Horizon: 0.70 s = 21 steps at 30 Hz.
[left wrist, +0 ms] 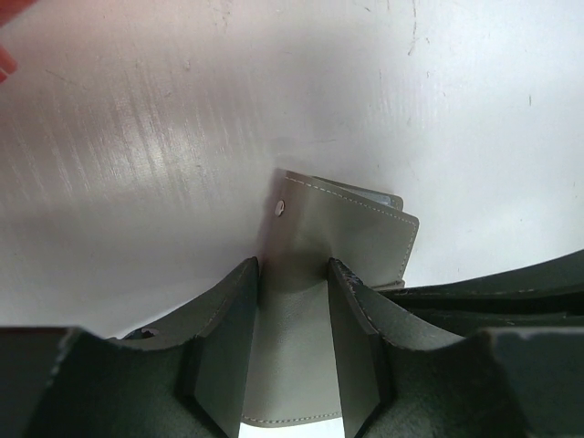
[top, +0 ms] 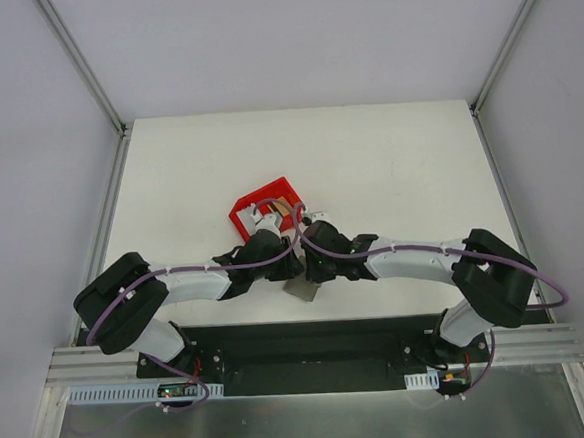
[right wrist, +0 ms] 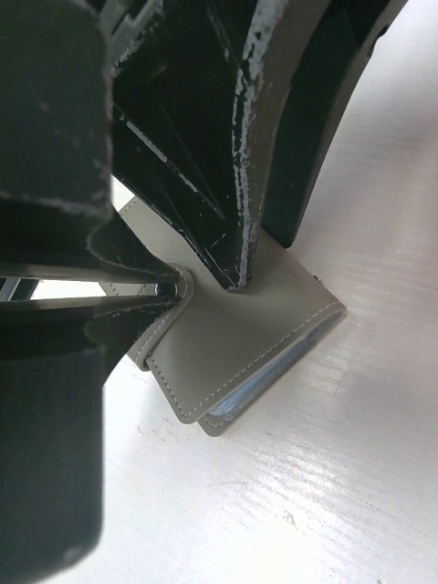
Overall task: Put the credit cards into the card holder
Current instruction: Close the card holder at the center of the board.
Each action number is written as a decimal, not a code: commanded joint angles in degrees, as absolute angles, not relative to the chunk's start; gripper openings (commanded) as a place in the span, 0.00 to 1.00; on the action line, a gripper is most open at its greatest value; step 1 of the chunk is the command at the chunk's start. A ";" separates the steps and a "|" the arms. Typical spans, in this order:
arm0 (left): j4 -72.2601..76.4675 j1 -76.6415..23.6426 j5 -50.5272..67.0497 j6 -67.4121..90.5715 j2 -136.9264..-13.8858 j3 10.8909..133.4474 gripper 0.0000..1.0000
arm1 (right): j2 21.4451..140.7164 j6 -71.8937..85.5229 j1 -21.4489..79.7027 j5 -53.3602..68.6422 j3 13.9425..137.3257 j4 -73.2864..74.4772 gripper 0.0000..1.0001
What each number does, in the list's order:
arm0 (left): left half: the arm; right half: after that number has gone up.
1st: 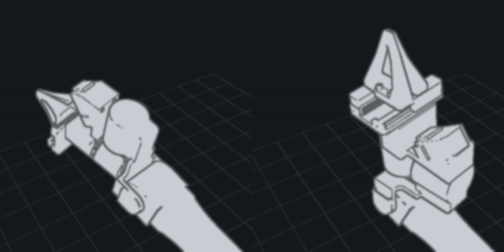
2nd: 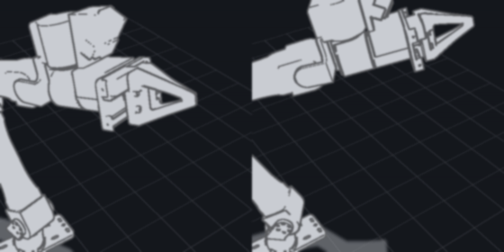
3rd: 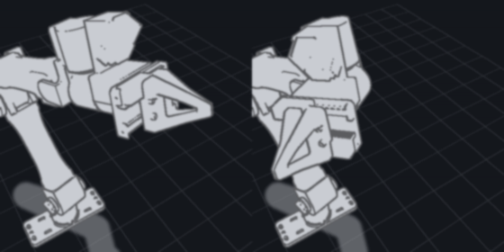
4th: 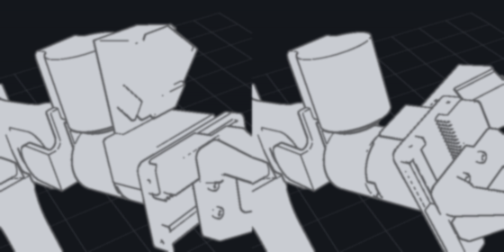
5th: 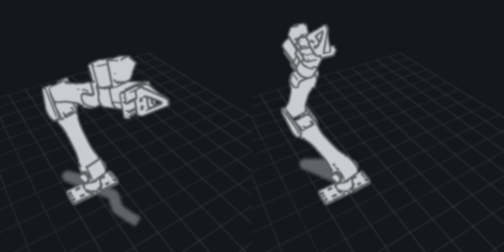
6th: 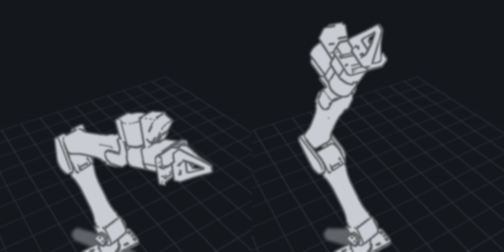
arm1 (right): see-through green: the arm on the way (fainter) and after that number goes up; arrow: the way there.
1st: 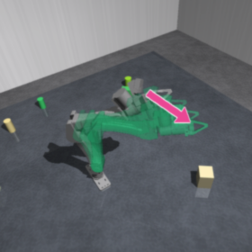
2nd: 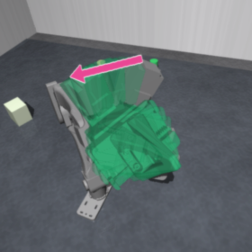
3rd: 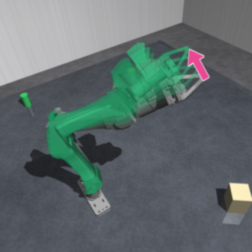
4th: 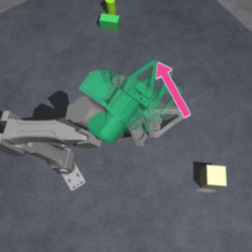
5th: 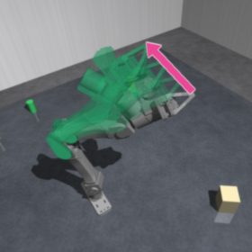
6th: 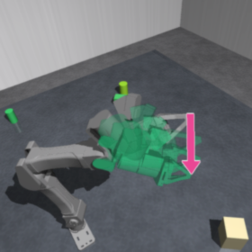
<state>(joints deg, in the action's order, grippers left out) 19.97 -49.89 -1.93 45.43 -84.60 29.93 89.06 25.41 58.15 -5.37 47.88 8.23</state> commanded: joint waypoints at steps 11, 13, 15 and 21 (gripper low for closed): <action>13.54 -50.27 -1.85 45.18 -84.90 26.19 0.37 | 96.94 28.30 63.28 -9.93 46.23 17.05 0.05; 13.80 -50.27 -2.02 45.26 -84.81 25.93 0.37 | 96.77 28.74 63.28 -10.37 45.97 17.75 0.05; 13.80 -50.19 -1.85 45.26 -84.81 25.84 0.37 | 96.42 28.65 63.37 -10.46 46.14 18.98 0.05; 14.24 -50.27 -1.58 45.35 -84.90 25.66 0.37 | 99.31 27.95 63.54 -8.88 46.76 21.18 0.05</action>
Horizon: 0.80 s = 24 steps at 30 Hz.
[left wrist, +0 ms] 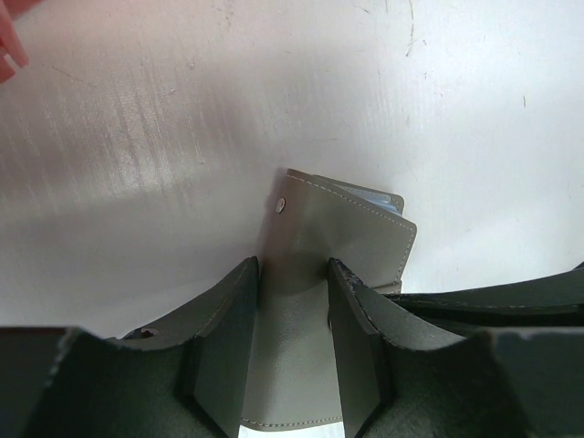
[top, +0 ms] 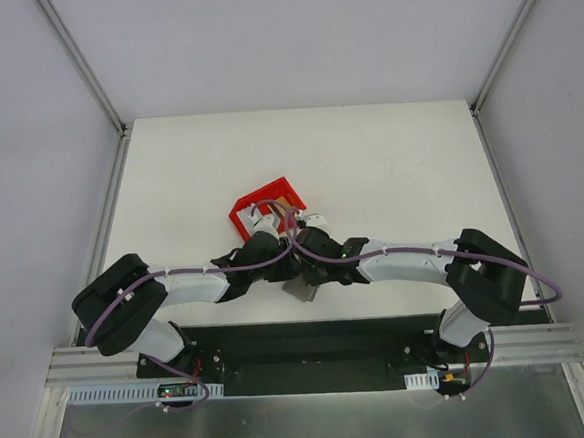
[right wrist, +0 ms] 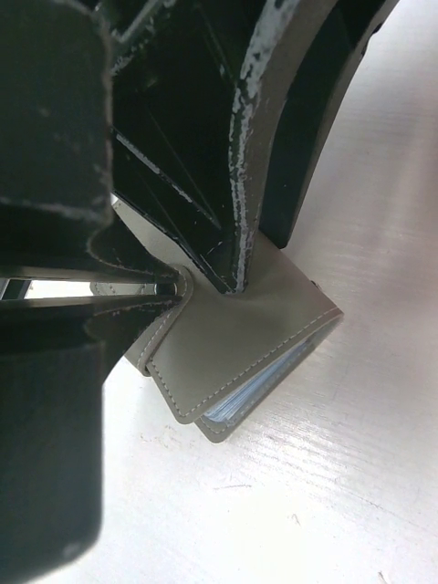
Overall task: Put the credit cards into the card holder
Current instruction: Close the card holder at the center of the board.
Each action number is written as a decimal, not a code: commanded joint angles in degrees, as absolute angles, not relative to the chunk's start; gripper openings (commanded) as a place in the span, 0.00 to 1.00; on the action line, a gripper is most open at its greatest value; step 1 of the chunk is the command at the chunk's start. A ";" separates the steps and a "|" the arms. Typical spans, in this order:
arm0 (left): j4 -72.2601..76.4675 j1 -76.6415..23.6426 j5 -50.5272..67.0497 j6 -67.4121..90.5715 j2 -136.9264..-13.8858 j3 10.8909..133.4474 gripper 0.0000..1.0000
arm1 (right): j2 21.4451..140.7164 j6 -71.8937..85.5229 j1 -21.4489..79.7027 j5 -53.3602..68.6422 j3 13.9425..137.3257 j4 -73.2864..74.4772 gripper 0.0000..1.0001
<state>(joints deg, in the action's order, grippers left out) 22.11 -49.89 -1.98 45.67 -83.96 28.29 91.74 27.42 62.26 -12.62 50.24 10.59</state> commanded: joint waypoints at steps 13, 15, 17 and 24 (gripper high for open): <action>14.68 -50.27 -1.76 45.61 -84.55 25.05 0.37 | 102.66 30.40 66.62 -10.28 45.80 24.97 0.04; 14.76 -50.27 -1.76 45.79 -84.55 24.96 0.37 | 102.92 31.72 66.97 -10.02 44.30 23.74 0.04; 14.77 -50.19 -1.76 45.70 -84.55 24.96 0.37 | 103.18 32.69 67.24 -9.23 42.72 22.16 0.04; 14.94 -50.27 -2.37 46.06 -83.76 24.43 0.38 | 100.21 33.67 67.94 -15.28 42.88 21.35 0.07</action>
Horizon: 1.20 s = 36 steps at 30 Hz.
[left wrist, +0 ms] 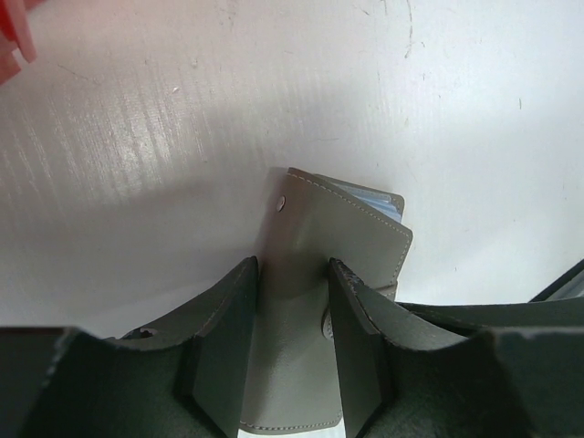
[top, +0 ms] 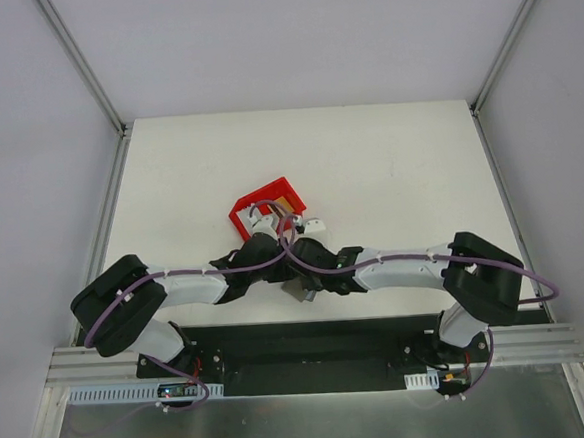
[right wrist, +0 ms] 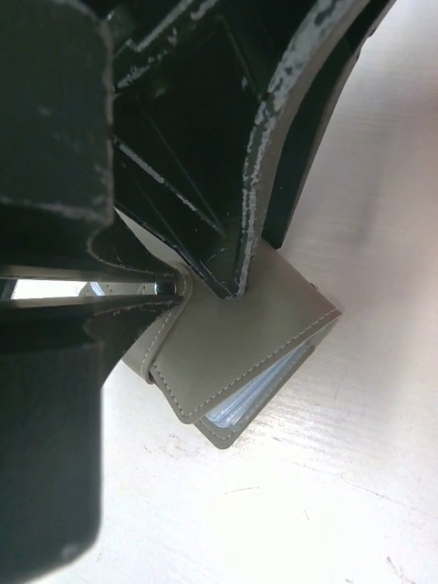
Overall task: Put the credit cards into the card holder
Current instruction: Close the card holder at the center of the board, then reset both arms
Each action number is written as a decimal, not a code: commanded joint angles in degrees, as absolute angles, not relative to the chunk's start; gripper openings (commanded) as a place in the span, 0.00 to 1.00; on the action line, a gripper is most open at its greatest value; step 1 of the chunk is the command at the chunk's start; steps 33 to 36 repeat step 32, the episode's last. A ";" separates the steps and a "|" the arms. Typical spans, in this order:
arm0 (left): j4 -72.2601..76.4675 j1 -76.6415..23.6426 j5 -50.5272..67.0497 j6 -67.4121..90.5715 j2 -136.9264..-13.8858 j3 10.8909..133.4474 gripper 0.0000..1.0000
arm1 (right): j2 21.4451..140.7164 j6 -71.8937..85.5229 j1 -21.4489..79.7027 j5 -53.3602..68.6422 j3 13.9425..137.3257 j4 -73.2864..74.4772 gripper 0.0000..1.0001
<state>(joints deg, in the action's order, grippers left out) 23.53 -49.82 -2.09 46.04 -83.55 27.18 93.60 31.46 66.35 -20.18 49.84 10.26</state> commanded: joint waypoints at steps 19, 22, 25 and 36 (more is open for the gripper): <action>-2.52 -49.92 -21.69 42.98 -63.29 28.47 0.99 | 70.95 12.92 54.68 -19.34 46.77 7.91 0.84; -6.23 -49.75 -24.95 42.89 -61.61 28.83 0.99 | 66.02 14.41 50.47 -18.81 42.55 8.00 0.90; -8.61 -49.75 -26.98 43.06 -59.86 28.57 0.99 | 61.19 15.73 45.02 -18.46 38.51 9.05 0.93; -9.14 -49.31 -31.80 41.31 -52.48 26.46 0.99 | 52.39 15.12 31.66 -23.02 34.54 14.41 0.98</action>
